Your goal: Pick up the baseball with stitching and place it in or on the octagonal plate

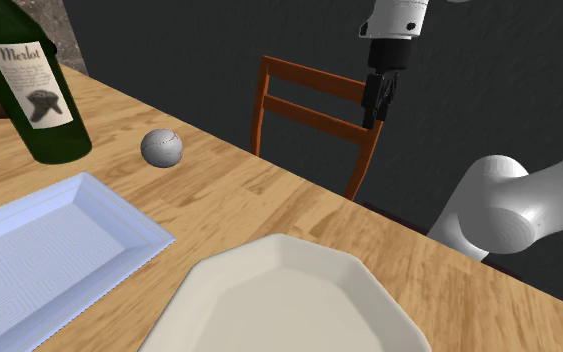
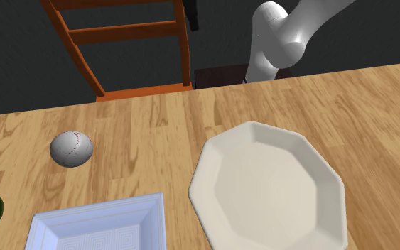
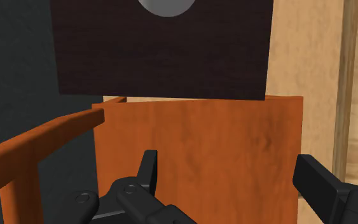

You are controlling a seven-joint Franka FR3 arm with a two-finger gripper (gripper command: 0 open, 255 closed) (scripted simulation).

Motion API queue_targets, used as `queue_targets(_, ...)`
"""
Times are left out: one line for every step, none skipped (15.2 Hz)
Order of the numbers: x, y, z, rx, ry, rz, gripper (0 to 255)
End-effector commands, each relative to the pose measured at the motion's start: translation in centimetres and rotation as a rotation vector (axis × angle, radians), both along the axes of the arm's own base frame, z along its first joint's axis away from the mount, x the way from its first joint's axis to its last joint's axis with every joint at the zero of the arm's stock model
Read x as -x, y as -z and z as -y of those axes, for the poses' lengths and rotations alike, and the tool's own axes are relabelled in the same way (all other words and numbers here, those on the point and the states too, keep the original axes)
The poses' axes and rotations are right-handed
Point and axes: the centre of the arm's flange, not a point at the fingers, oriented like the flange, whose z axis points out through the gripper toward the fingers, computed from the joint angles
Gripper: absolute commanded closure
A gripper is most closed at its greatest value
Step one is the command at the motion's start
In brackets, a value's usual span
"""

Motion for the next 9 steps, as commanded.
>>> queue_targets(0.0,0.0,0.0,0.0,0.0,0.0,0)
queue_targets(-0.8,0.0,-1.1,0.003,0.001,0.0,0)
queue_targets(-1.6,-0.1,-2.1,0.006,0.002,0.0,0)
queue_targets(-2.5,-0.1,-3.2,0.008,0.003,0.0,0)
queue_targets(-3.3,-0.2,-4.3,0.011,0.004,0.0,0)
queue_targets(-4.1,-0.2,-5.3,0.014,0.005,0.0,0)
queue_targets(-4.9,-0.2,-6.4,0.017,0.006,0.0,0)
queue_targets(-5.8,-0.3,-7.5,0.019,0.007,0.0,0)
queue_targets(-6.6,-0.3,-8.5,0.022,0.008,0.0,0)
